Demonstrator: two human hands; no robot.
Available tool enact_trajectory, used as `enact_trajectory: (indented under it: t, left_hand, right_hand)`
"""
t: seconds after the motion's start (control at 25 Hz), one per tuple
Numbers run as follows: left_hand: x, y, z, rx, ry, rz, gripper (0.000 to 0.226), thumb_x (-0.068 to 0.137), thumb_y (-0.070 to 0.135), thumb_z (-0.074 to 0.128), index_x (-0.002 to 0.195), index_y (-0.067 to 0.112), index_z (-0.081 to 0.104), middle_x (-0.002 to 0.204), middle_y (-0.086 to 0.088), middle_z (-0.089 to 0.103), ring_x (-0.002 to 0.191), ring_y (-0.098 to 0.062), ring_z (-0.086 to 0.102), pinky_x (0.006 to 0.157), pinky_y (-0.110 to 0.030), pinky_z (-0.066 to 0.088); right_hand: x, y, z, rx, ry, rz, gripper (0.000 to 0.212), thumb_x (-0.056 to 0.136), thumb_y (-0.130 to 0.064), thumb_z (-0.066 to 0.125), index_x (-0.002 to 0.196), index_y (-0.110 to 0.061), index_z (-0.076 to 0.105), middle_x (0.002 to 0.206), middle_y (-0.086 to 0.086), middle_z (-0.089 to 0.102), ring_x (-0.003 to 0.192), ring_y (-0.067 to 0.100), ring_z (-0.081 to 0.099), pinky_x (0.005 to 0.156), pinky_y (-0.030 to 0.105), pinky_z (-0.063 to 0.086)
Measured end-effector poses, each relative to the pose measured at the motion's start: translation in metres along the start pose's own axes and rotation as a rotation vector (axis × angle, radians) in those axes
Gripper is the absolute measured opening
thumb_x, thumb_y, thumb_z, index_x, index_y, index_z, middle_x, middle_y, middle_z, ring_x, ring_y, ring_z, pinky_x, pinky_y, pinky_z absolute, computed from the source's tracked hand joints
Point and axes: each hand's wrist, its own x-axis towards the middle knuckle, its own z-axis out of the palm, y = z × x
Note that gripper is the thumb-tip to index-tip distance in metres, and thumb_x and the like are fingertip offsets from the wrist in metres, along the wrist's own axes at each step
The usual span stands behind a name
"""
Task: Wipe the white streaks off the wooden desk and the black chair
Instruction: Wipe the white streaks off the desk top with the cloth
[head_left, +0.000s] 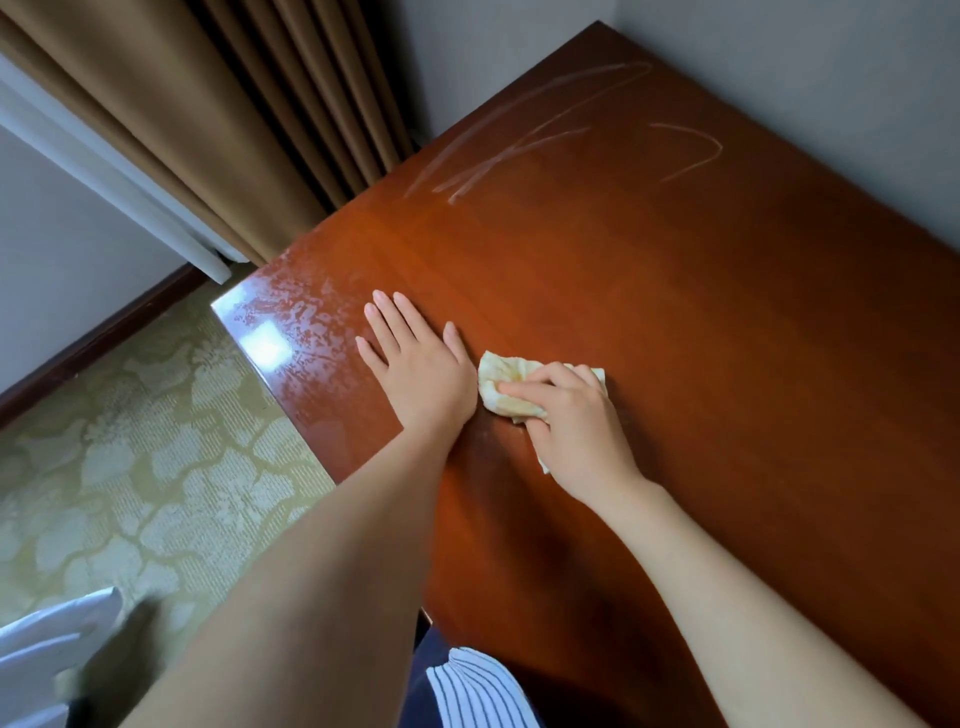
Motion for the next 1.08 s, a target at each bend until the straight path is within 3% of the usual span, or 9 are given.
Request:
enact_trajectory:
  t: [0.16,0.52,0.64,0.72,0.8,0.88,1.0,1.08]
  left_hand:
    - [0.001,-0.004,0.0,-0.003,-0.034,0.014,0.065,0.101,0.04,0.017,0.151,0.004,-0.002,0.16,-0.013,-0.008,0.147,-0.026,-0.01,0.118,-0.047,-0.004]
    - [-0.003,-0.019,-0.014,-0.146,-0.137,0.112,0.067,0.101,0.038,0.027,0.151,0.006,-0.004,0.159,-0.012,-0.015,0.145,-0.023,-0.018,0.115,-0.039,-0.015]
    - [0.003,-0.019,-0.031,-0.271,-0.306,0.166,0.073,0.098,0.044,0.027,0.151,0.005,-0.006,0.157,-0.013,-0.02,0.144,-0.024,-0.022,0.113,-0.038,-0.017]
    - [0.011,-0.038,-0.051,-0.234,-0.47,0.29,0.073,0.099,0.045,0.029,0.151,0.007,-0.005,0.156,-0.014,-0.022,0.144,-0.025,-0.02,0.115,-0.036,-0.013]
    - [0.036,-0.074,-0.068,-0.141,-0.547,0.596,0.066,0.101,0.039,0.032,0.152,0.008,0.006,0.158,-0.015,-0.012,0.145,-0.028,-0.006,0.115,-0.032,-0.004]
    - [0.075,-0.104,-0.086,-0.166,-0.64,0.874,0.052,0.102,0.026,0.038,0.148,0.006,0.027,0.158,-0.017,0.01,0.141,-0.029,0.014,0.11,-0.023,0.005]
    - [0.129,-0.119,-0.102,-0.353,-0.835,0.944,0.031,0.099,0.012,0.043,0.123,0.01,0.061,0.132,-0.011,0.057,0.121,-0.026,0.05,0.097,-0.017,0.028]
    - [0.156,-0.123,-0.109,-0.444,-0.717,0.935,0.027,0.097,0.01,0.045,0.108,0.009,0.069,0.113,-0.007,0.068,0.106,-0.023,0.06,0.089,-0.019,0.036]
  right_hand:
    - [-0.01,0.004,-0.001,0.0,-0.037,-0.007,0.041,0.084,0.001,0.058,0.115,-0.025,0.067,0.103,-0.005,0.06,0.094,0.009,0.038,0.086,0.018,0.031]
    - [0.018,-0.018,0.021,0.032,0.148,0.222,0.039,0.078,0.002,0.062,0.107,-0.023,0.071,0.106,-0.001,0.062,0.098,0.022,0.049,0.084,0.024,0.035]
    - [0.047,-0.039,0.029,0.037,0.246,0.294,0.038,0.074,0.003,0.063,0.104,-0.02,0.072,0.105,0.004,0.064,0.099,0.027,0.056,0.091,0.027,0.034]
    - [0.064,-0.055,0.041,0.019,0.336,0.408,0.036,0.074,0.001,0.065,0.103,-0.019,0.072,0.105,0.007,0.064,0.099,0.028,0.057,0.095,0.034,0.037]
    - [0.08,-0.074,0.058,0.018,0.462,0.569,0.035,0.077,-0.003,0.065,0.105,-0.022,0.071,0.108,0.005,0.063,0.1,0.03,0.054,0.089,0.033,0.039]
    - [0.092,-0.093,0.075,0.005,0.551,0.71,0.034,0.081,-0.004,0.064,0.109,-0.023,0.07,0.111,0.004,0.062,0.102,0.031,0.052,0.084,0.03,0.037]
    - [0.107,-0.125,0.1,0.001,0.582,0.801,0.035,0.082,-0.006,0.062,0.112,-0.022,0.069,0.112,0.004,0.062,0.102,0.03,0.052,0.081,0.028,0.034]
    - [0.118,-0.151,0.12,-0.009,0.632,0.79,0.036,0.077,-0.002,0.063,0.108,-0.02,0.071,0.107,0.005,0.064,0.097,0.034,0.053,0.08,0.032,0.04]
